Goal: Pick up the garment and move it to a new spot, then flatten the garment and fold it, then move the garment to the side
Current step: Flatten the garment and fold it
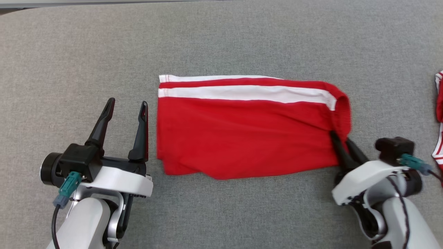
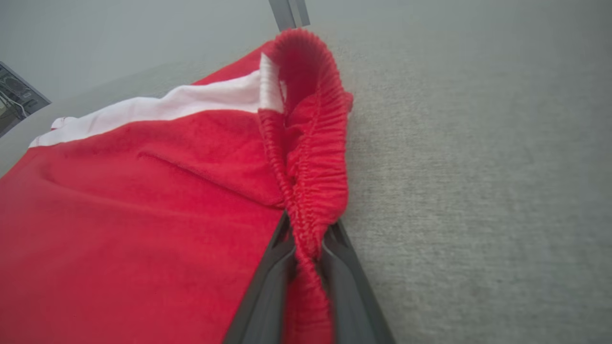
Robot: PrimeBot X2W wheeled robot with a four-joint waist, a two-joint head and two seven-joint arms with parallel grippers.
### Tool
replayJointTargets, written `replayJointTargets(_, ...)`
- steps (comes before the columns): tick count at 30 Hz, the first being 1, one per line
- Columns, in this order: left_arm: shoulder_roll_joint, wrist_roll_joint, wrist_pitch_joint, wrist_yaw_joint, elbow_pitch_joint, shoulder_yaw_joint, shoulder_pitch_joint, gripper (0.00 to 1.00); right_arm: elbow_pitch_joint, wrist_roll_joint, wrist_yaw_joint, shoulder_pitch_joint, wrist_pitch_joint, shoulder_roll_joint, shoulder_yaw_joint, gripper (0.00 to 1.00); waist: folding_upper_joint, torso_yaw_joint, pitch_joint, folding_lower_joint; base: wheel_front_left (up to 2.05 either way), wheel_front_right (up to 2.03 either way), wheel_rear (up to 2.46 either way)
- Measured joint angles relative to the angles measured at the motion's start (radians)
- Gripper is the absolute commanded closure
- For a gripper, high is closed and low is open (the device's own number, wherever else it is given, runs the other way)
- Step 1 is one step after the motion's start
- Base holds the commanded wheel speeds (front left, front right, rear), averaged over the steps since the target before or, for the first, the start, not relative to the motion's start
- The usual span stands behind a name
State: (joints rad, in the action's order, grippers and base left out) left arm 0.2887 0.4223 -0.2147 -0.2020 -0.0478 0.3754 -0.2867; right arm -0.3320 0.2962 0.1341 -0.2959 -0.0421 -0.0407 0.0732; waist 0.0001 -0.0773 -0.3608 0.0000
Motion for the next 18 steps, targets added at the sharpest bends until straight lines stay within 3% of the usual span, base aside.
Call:
replayJointTargets(9, 0.004, 0.005, -0.008, 0.007, -0.017, -0.001, -0.007, 0.00, 0.073, -0.017, -0.003, 0.081, 0.016, -0.025, -0.155, 1.00, 0.0000, 0.025, 0.001, 0.0000, 0.00, 0.00, 0.00)
replayJointTargets(14, 0.011, 0.006, -0.010, 0.009, -0.018, 0.000, -0.012, 0.00, 0.170, -0.001, -0.003, 0.060, 0.022, -0.020, -0.086, 1.00, 0.0000, 0.047, 0.002, 0.0000, 0.00, 0.00, 0.00)
replayJointTargets(18, 0.010, 0.006, -0.005, 0.016, -0.022, 0.011, -0.028, 0.00, 0.257, 0.044, -0.003, 0.005, 0.022, -0.013, 0.058, 1.00, 0.0000, 0.049, 0.009, 0.0000, 0.00, 0.00, 0.00)
